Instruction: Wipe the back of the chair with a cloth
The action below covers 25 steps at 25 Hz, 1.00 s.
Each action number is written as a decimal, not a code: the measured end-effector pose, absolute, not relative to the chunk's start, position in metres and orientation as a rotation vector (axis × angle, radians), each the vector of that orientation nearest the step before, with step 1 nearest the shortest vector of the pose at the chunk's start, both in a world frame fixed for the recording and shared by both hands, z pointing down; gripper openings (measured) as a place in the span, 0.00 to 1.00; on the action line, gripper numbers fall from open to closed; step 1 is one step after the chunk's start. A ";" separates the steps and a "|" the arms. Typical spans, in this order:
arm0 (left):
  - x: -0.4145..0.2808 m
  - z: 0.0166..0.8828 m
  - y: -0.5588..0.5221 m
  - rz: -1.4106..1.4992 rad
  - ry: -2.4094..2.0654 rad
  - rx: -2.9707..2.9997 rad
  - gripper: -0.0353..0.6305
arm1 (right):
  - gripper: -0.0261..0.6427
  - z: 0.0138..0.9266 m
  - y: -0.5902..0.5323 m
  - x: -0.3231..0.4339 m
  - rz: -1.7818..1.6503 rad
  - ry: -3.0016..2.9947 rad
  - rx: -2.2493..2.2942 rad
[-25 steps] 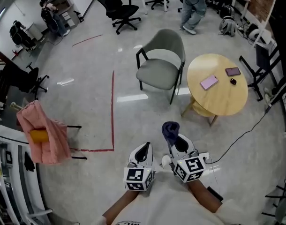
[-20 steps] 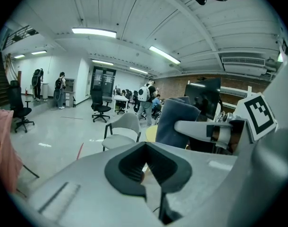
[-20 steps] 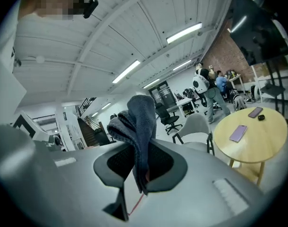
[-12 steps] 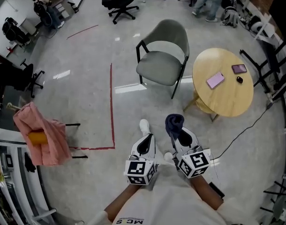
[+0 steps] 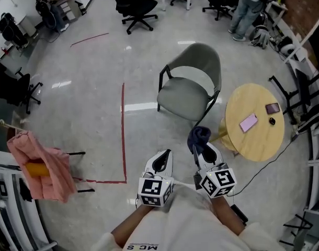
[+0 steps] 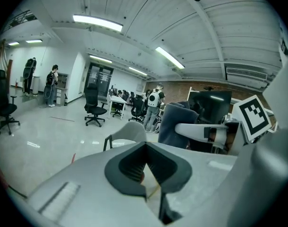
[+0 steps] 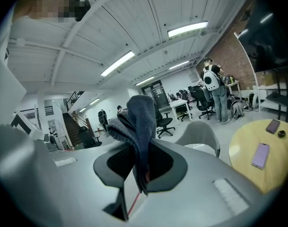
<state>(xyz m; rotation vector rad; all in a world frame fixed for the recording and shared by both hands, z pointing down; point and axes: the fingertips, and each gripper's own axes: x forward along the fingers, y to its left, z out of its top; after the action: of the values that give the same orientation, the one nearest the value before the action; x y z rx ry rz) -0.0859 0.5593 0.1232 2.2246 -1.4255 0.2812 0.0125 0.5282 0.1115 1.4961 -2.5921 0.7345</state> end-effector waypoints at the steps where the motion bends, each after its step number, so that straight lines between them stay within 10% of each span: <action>1: -0.097 0.123 0.544 0.285 -1.421 2.220 0.05 | 0.15 0.111 0.513 0.003 0.740 -2.588 1.507; 25: -0.102 0.141 0.313 0.345 -1.300 2.265 0.05 | 0.15 0.134 0.279 -0.004 0.737 -2.516 1.595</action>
<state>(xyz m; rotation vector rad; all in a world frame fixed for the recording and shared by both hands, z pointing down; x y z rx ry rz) -0.1019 0.3128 0.1412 2.2649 -1.2998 0.3446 -0.0043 0.2786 0.1336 1.5948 -2.5161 0.7374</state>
